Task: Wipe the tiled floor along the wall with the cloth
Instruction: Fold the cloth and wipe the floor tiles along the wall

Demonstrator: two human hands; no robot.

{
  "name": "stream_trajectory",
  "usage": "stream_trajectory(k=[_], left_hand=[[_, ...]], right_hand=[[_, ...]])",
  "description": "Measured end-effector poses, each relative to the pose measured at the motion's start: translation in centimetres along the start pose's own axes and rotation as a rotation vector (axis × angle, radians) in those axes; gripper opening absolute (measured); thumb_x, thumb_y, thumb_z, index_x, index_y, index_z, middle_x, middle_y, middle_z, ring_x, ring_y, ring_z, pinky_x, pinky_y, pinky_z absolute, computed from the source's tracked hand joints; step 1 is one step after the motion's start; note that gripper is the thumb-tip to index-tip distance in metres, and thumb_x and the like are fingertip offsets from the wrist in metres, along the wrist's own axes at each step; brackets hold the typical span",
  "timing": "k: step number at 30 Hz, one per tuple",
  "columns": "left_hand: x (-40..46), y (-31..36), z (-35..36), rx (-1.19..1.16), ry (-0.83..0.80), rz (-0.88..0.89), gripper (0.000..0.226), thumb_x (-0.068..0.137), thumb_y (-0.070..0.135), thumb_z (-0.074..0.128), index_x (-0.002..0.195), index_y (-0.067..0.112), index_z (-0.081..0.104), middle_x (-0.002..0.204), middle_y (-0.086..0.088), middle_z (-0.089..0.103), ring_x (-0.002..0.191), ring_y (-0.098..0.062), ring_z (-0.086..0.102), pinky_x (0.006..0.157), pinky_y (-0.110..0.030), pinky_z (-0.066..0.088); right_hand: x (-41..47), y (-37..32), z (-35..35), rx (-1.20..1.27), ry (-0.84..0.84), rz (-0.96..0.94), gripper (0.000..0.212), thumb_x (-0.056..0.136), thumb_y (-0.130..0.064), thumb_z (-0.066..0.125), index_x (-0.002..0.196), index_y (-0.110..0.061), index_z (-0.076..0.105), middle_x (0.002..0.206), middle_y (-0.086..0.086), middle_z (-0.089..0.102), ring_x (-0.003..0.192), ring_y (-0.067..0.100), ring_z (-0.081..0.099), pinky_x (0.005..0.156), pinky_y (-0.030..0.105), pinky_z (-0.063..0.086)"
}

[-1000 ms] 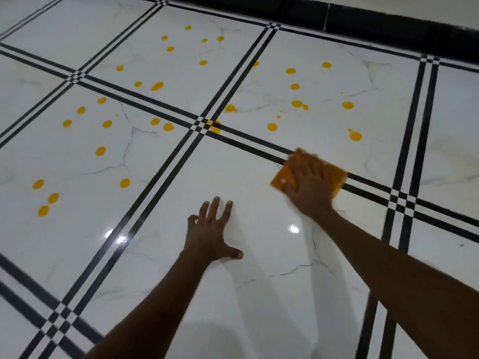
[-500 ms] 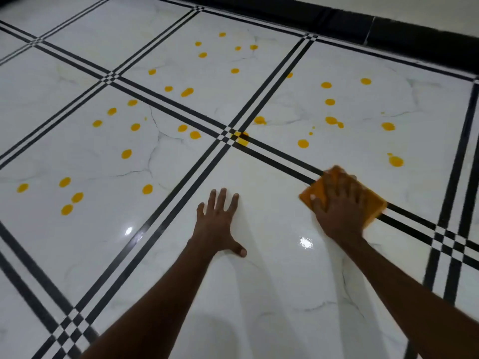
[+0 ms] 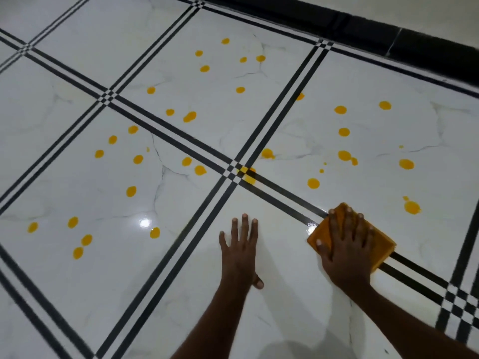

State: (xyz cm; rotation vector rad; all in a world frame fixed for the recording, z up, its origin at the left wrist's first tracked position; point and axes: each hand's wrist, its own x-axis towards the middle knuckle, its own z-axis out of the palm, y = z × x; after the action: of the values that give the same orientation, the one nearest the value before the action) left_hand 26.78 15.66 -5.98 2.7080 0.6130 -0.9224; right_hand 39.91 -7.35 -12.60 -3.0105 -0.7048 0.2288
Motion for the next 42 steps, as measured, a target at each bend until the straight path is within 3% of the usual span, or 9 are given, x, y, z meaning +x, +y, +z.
stream_trajectory(k=[8,12,19,24,28,31,34,39,42], left_hand=[[1.3,-0.9,0.5,0.011,-0.031,0.032,0.157,0.056,0.062,0.087,0.152,0.021,-0.031,0.155,-0.009,-0.043,0.144,-0.037,-0.036,0.116,-0.066,-0.009],[1.6,-1.0,0.8,0.069,-0.009,0.057,0.159,0.055,0.066,0.085,0.15,0.02,-0.035,0.152,-0.009,-0.047,0.142,-0.036,-0.039,0.116,-0.065,-0.009],[1.3,-2.5,1.1,0.058,0.073,0.11,0.15,0.06,0.069,0.08,0.153,0.025,-0.029,0.159,-0.006,-0.038,0.148,-0.031,-0.031,0.121,-0.06,0.0],[1.3,-2.3,1.1,0.073,0.094,0.109,0.15,0.061,0.067,0.082,0.153,0.025,-0.029,0.16,-0.006,-0.037,0.149,-0.031,-0.028,0.122,-0.059,0.002],[1.7,-2.7,1.4,0.11,0.103,0.111,0.151,0.058,0.069,0.081,0.153,0.027,-0.028,0.16,-0.005,-0.036,0.151,-0.03,-0.025,0.121,-0.058,0.005],[1.6,-2.9,1.4,0.114,0.124,0.107,0.149,0.057,0.073,0.078,0.154,0.028,-0.026,0.162,-0.004,-0.033,0.152,-0.029,-0.022,0.122,-0.057,0.007],[1.6,-2.6,1.2,0.104,0.1,0.111,0.147,0.06,0.074,0.077,0.155,0.027,-0.024,0.162,-0.006,-0.031,0.152,-0.031,-0.021,0.121,-0.058,0.007],[2.5,-0.6,-0.7,0.061,0.134,0.128,0.133,0.068,0.075,0.07,0.159,0.021,-0.011,0.166,-0.011,-0.015,0.154,-0.031,-0.013,0.122,-0.056,0.012],[3.3,1.2,-1.1,0.038,0.124,0.134,0.13,0.07,0.074,0.07,0.16,0.022,-0.009,0.166,-0.01,-0.016,0.154,-0.031,-0.014,0.121,-0.056,0.013]], right_hand=[[5.2,-0.8,-0.2,-0.037,0.03,-0.124,0.081,0.095,-0.058,0.032,0.164,-0.018,0.015,0.17,0.019,0.014,0.154,0.047,0.015,0.121,0.064,0.016],[10.1,-2.6,-0.2,-0.03,0.024,-0.05,0.082,0.095,-0.06,0.032,0.164,-0.02,0.015,0.17,0.018,0.013,0.154,0.046,0.015,0.121,0.063,0.015],[1.9,-6.3,1.5,0.037,-0.001,-0.359,0.083,0.095,-0.063,0.037,0.164,-0.027,0.01,0.172,0.008,0.006,0.159,0.036,0.005,0.124,0.061,0.012],[5.7,-0.5,0.3,0.026,0.03,-0.166,0.081,0.092,-0.062,0.035,0.163,-0.027,0.019,0.171,0.009,0.016,0.155,0.039,0.02,0.123,0.06,0.018],[10.9,-5.1,-0.5,0.065,0.02,-0.058,0.081,0.09,-0.063,0.03,0.163,-0.028,0.022,0.169,0.015,0.022,0.154,0.045,0.019,0.121,0.063,0.018],[6.4,-8.9,0.7,0.061,0.021,-0.266,0.08,0.094,-0.064,0.031,0.164,-0.029,0.012,0.172,0.011,0.008,0.158,0.041,0.006,0.125,0.062,0.008],[-0.4,-6.3,1.3,0.062,-0.005,-0.326,0.081,0.095,-0.066,0.03,0.164,-0.031,0.008,0.173,0.007,0.002,0.159,0.035,0.0,0.126,0.059,0.005],[3.3,3.0,0.7,0.0,0.06,-0.083,0.079,0.094,-0.063,0.033,0.163,-0.029,0.017,0.172,0.009,0.015,0.156,0.039,0.017,0.124,0.058,0.015],[7.4,2.2,-0.6,0.081,0.083,0.121,0.079,0.092,-0.062,0.03,0.162,-0.025,0.025,0.168,0.015,0.025,0.152,0.045,0.023,0.121,0.062,0.02]])
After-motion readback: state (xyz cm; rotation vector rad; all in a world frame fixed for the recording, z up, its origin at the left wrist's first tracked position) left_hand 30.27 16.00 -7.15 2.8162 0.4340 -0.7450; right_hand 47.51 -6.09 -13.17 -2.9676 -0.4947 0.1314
